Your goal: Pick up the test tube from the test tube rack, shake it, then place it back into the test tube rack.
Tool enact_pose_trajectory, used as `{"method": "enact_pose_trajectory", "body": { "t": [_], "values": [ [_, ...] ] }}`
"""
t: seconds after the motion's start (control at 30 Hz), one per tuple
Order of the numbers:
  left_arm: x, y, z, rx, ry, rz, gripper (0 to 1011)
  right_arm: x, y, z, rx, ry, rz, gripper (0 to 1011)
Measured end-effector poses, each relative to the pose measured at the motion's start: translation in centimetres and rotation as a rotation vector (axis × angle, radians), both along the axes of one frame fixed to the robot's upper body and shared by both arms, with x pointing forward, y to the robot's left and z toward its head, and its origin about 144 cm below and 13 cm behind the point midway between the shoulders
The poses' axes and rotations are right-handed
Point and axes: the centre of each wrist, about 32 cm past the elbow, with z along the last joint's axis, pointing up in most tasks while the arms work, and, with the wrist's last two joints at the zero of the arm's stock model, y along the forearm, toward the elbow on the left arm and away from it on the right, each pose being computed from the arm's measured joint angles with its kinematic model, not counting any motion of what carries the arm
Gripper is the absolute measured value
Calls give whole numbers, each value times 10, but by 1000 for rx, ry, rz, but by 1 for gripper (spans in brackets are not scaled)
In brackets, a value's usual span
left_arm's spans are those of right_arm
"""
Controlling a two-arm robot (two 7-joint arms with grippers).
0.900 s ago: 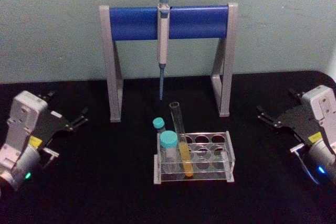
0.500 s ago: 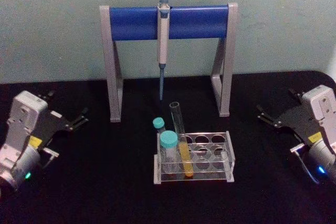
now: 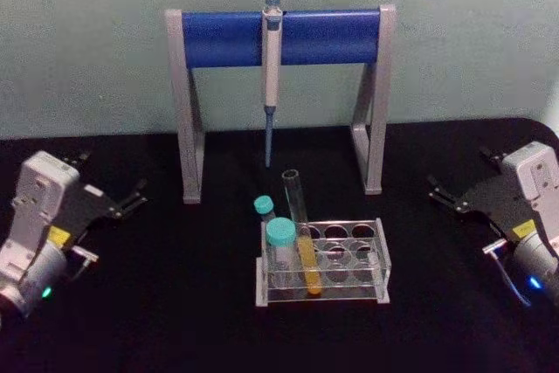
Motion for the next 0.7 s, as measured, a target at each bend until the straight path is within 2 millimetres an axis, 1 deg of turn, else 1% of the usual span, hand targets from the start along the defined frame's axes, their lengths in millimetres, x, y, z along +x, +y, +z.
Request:
{"method": "enact_pose_trajectory", "body": {
  "t": [0.7],
  "values": [
    [0,0,0,0,0,0,1001,0,0,0,0,0,0,1000]
  ]
}}
